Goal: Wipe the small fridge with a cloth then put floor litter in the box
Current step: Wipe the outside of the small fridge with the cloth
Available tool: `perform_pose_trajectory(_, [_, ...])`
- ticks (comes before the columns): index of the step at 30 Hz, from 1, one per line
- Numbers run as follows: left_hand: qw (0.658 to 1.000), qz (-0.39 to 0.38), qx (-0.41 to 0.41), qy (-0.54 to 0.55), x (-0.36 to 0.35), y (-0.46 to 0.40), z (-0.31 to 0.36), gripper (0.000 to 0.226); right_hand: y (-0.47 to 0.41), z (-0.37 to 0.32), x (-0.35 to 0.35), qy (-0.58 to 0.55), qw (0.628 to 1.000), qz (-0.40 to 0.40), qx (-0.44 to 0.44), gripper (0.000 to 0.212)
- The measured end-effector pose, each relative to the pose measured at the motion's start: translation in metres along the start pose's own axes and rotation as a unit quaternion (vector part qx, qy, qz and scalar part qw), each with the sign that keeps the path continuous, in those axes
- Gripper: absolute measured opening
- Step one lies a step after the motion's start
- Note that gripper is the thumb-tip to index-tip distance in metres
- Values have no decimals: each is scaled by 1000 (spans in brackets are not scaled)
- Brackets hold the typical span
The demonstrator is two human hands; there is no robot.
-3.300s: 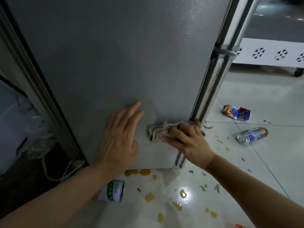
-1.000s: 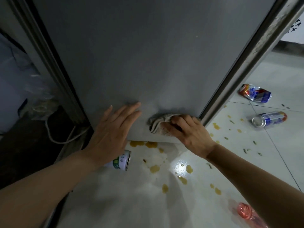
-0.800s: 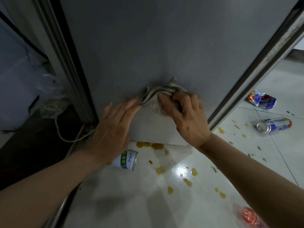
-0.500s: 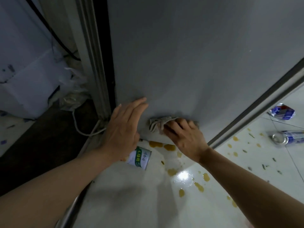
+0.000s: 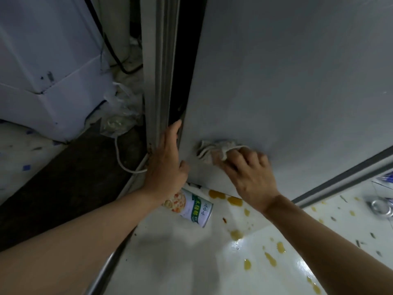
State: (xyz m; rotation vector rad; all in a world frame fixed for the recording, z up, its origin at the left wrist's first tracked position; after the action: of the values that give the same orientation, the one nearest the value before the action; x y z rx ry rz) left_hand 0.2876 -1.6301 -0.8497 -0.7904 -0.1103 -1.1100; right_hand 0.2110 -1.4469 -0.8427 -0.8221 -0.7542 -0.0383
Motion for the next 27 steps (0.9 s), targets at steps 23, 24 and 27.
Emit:
perform_pose_trajectory(23, [943, 12, 217, 250, -3, 13, -66, 60, -24, -77, -36, -6, 998, -49, 31, 41])
perform_pose_trajectory(24, [942, 0, 229, 244, -4, 16, -69, 62, -17, -82, -41, -4, 996, -74, 45, 42])
perform_pose_trajectory(27, [942, -64, 250, 216, -5, 24, -75, 67, -6, -91, -45, 12, 982, -160, 95, 52])
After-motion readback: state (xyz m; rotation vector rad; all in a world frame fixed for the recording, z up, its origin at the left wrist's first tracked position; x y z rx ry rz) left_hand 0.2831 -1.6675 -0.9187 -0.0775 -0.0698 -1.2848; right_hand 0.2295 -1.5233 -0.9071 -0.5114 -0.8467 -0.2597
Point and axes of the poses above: each hand's wrist, its own y-axis away from the middle knuckle, its own x-axis out of the back of the hand, z = x × y, the point moved 2 cm from there along -y, towards the middle knuckle, and after that the axes turned 15 degrees about -x, right-handed, at the moved point
